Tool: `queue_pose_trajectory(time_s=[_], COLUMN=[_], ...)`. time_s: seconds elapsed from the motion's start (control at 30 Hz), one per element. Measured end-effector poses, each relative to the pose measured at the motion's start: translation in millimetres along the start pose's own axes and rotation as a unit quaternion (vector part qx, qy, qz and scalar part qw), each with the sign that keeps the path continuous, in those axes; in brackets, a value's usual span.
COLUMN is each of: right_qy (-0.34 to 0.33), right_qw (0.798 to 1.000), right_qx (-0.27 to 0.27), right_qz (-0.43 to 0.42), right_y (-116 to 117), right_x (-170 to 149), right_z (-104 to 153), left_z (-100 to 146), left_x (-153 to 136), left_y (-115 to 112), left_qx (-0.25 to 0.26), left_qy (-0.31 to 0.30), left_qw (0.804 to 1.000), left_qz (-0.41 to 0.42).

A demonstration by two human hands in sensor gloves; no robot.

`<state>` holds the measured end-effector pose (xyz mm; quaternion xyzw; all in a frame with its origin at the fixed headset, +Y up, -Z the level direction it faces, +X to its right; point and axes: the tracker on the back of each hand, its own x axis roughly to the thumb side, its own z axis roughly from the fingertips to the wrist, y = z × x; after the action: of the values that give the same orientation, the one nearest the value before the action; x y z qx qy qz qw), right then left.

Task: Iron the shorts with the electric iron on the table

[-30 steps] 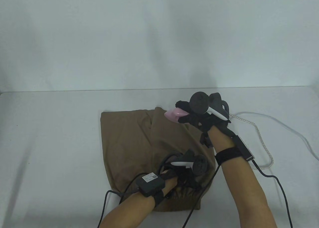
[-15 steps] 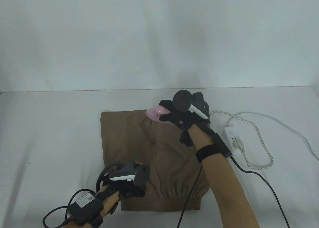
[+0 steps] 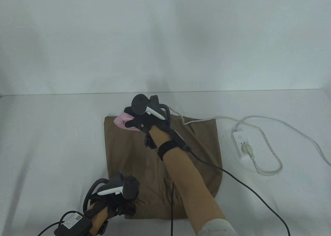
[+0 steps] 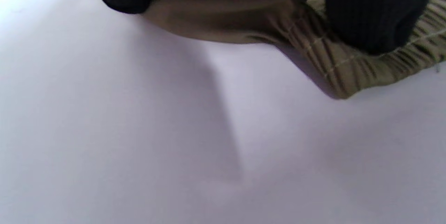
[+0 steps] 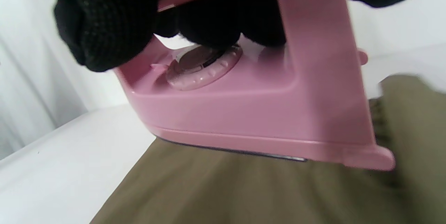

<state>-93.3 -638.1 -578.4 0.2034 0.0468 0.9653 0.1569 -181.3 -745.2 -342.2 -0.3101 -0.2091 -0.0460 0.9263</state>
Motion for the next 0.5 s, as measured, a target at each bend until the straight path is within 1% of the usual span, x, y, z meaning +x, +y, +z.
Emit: queue_pose_trajectory(time_s=[0.13,0.27,0.4,0.5], right_qy=[-0.004,-0.004,0.0,0.003], right_qw=[1.0,0.999,0.998,0.998], right_qx=[0.026,0.047,0.059,0.061], right_qz=[0.012,0.011,0.018,0.01], right_y=[23.8,38.5,45.2,44.3], right_x=[15.2,19.9,16.1,9.3], right_z=[-19.1,-31.2,-36.4,-36.3], left_z=[-1.0,-1.9,-2.1,-2.1], left_x=[-0.5,0.5,1.2,3.1], left_y=[1.3,2.2,2.9,4.0], left_qx=[-0.005,-0.008,-0.009,-0.009], left_qy=[-0.002,-0.003,-0.002,0.002], left_qw=[1.0,1.0,1.0,1.0], left_qz=[0.005,0.0,-0.003,-0.014])
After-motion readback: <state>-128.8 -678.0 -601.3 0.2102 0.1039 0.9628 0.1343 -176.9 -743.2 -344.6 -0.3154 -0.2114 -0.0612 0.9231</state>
